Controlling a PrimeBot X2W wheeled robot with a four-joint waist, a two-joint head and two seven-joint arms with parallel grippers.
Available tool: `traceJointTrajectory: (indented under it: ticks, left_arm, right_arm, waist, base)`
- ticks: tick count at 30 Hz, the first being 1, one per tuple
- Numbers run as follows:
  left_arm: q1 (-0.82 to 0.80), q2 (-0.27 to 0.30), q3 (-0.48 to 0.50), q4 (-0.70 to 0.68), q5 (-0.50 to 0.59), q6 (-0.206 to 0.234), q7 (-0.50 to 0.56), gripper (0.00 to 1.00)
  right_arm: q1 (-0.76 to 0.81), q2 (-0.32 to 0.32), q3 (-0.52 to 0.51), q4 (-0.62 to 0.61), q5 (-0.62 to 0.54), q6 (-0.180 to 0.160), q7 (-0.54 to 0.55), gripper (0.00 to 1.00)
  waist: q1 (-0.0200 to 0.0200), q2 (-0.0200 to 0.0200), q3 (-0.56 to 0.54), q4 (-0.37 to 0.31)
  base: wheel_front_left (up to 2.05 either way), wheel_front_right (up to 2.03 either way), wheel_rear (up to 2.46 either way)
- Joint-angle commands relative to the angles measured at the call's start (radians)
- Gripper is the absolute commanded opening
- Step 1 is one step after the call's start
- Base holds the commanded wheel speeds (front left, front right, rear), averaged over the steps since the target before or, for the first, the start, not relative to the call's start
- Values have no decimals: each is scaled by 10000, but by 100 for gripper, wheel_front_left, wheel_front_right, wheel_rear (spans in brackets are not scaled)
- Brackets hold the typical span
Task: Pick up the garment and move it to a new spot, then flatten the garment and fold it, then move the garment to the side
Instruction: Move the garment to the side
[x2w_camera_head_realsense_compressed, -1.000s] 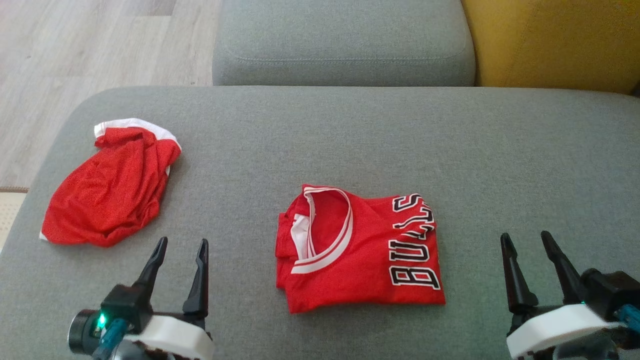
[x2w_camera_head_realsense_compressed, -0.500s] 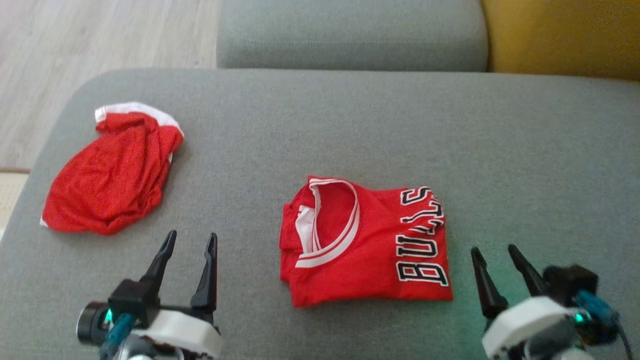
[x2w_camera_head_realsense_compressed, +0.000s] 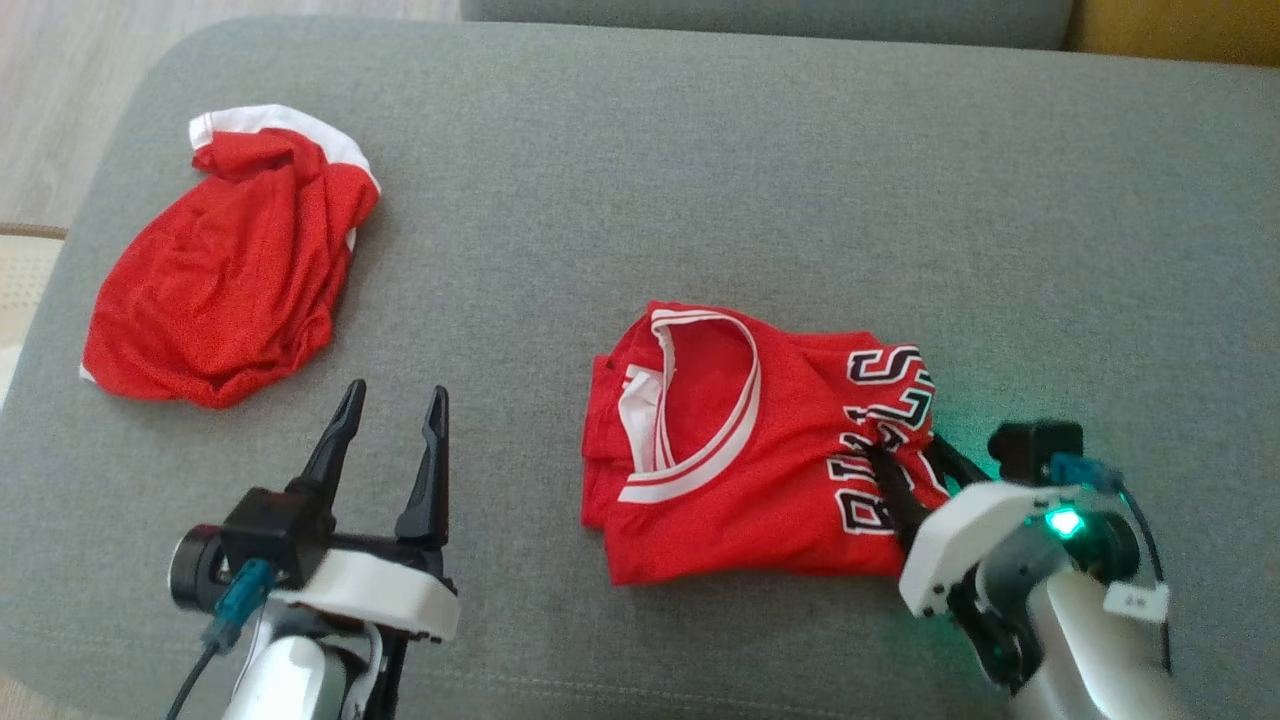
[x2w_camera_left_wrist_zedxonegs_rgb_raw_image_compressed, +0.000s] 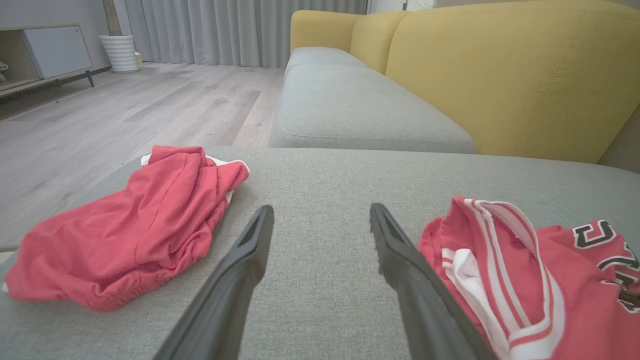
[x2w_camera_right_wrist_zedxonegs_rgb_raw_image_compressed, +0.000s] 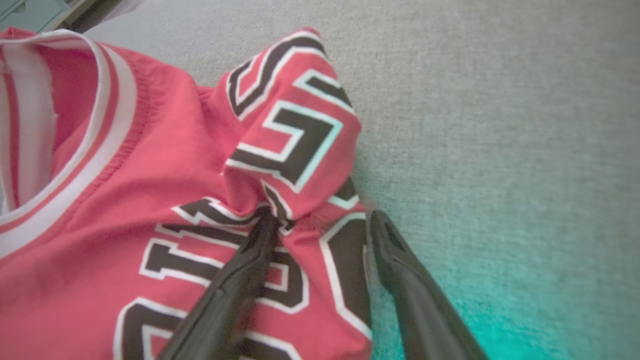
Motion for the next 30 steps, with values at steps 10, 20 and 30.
traceJointTrajectory:
  ticks: [10,20,30]
  left_arm:
    - [-531,26,649,-466,105,-109,-133,100]
    - [-309,131,900,-785,253,-161,-134,100]
    - [-1001,262,536,-851,486,-523,-135,100]
  right_arm:
    - [-510,-197,755,-632,-52,67,167,0]
    - [-1265,-1082,945,-1534,-288,67,527,0]
    - [-3236,-2402,-966,-524,-320,67,416,0]
  waist:
    - [-1,0,197,-892]
    - [-1,0,182,-3163]
    - [-1,0,854,-3903]
  base:
    - [0,0,0]
    - [0,0,0]
    - [0,0,0]
